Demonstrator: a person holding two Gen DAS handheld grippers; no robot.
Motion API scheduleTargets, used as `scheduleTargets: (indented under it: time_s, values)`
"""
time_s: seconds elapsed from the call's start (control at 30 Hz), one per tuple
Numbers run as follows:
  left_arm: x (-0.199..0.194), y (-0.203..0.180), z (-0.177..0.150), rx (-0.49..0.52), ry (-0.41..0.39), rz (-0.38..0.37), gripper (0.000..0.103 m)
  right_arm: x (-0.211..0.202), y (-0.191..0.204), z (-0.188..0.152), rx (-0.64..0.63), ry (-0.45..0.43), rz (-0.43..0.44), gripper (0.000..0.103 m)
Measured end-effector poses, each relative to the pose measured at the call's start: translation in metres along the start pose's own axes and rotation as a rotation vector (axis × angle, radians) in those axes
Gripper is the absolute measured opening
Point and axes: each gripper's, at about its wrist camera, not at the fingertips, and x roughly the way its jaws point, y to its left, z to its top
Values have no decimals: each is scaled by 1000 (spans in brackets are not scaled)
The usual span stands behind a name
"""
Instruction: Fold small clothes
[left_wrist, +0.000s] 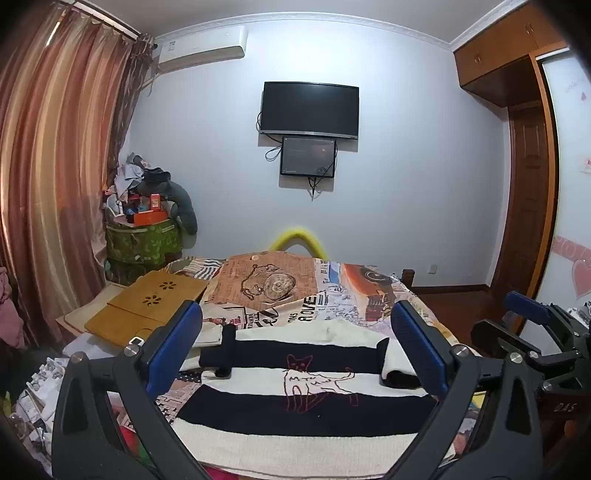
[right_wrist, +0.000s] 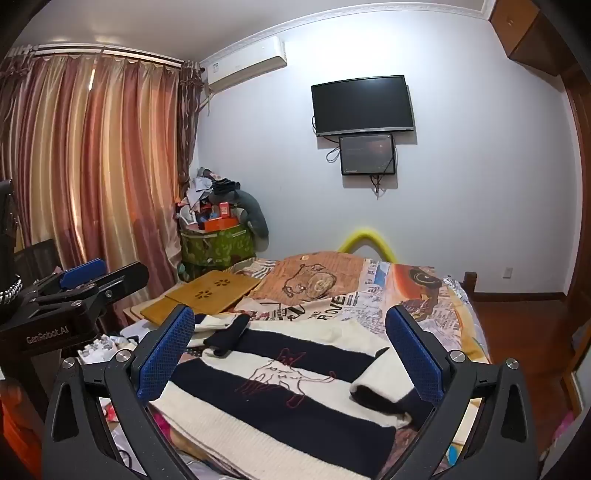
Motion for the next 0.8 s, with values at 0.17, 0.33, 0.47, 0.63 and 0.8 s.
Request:
scheduleTargets:
  time_s: [0.17,0.33,0.47,0.63,0.8]
  values:
    - [4,3,-1,-15,20,-22,103,0,0,0,-3,2,1,103]
    - [7,6,-3,-20,26,-14,103,1,0,1,-3,6,1,103]
    - [10,6,-5,-20,25,-14,103,4,-2,0,0,11,1,103]
    - [9,6,-4,-17,27,-12,103,6,-3,-2,1,15,1,103]
    - [11,5,-4,-11,23,-14,103,7,-3,-1,1,20,1,103]
